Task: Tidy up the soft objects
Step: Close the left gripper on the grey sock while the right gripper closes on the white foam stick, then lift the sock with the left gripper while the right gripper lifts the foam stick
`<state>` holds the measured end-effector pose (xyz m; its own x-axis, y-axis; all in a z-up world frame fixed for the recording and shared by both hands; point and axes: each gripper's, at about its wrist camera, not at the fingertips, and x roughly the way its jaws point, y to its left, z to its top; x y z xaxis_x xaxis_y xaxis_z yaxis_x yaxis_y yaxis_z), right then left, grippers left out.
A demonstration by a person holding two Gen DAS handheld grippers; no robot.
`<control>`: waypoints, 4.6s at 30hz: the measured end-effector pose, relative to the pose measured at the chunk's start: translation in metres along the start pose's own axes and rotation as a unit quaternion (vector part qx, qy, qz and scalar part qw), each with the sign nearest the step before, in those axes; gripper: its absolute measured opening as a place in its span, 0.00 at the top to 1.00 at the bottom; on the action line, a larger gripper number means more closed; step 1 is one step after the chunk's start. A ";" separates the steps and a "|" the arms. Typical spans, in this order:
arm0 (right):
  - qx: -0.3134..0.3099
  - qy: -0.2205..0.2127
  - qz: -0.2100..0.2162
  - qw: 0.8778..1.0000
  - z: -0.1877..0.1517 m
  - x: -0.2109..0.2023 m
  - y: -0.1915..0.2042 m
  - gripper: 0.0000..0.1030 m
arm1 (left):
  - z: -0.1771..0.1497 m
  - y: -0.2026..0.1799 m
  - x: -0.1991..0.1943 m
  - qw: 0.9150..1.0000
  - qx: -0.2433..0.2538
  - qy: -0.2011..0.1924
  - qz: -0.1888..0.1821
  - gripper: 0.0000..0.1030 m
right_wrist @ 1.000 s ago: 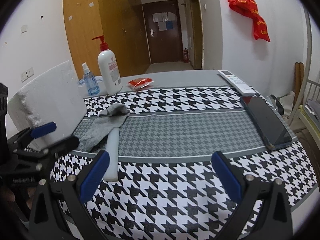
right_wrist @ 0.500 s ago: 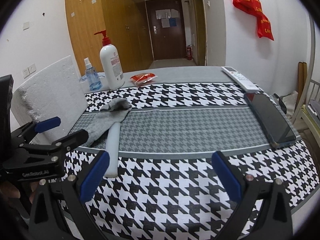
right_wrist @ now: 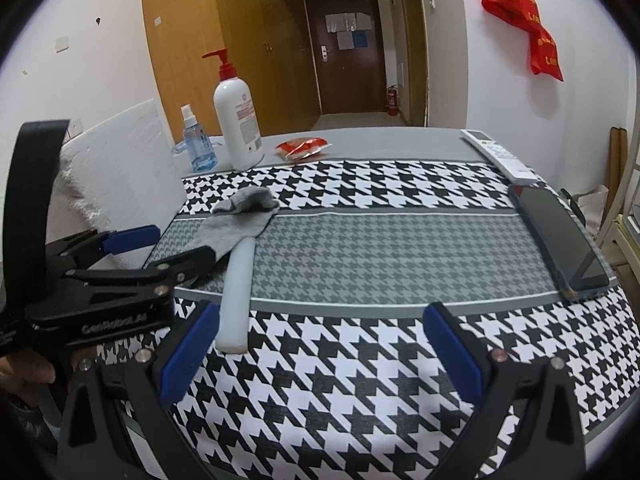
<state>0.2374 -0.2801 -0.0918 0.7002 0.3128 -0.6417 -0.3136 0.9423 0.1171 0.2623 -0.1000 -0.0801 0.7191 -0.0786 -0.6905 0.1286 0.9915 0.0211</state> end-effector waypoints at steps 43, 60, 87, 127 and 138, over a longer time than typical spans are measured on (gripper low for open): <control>-0.083 0.055 0.010 0.995 0.004 0.037 0.055 0.28 | -0.006 0.036 0.019 0.994 -0.089 0.027 -0.065 0.83; -0.114 0.080 0.003 0.990 0.000 0.043 0.072 0.73 | -0.008 0.034 0.001 0.994 -0.082 -0.011 -0.074 0.83; -0.035 0.045 0.013 0.998 -0.001 0.009 0.050 0.83 | -0.009 0.028 -0.012 0.994 -0.068 -0.031 -0.075 0.83; 0.004 -0.095 0.021 0.995 0.039 -0.072 0.038 0.83 | 0.018 0.035 -0.120 0.983 -0.011 -0.164 -0.085 0.87; -0.021 -0.130 0.045 0.990 0.057 -0.083 0.056 0.83 | 0.029 0.042 -0.145 0.977 0.003 -0.204 -0.058 0.87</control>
<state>0.1980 -0.2461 0.0111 0.8078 0.4209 -0.4127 -0.4050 0.9050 0.1303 0.1830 -0.0504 0.0418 0.9116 -0.2267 -0.3429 0.2286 0.9729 -0.0355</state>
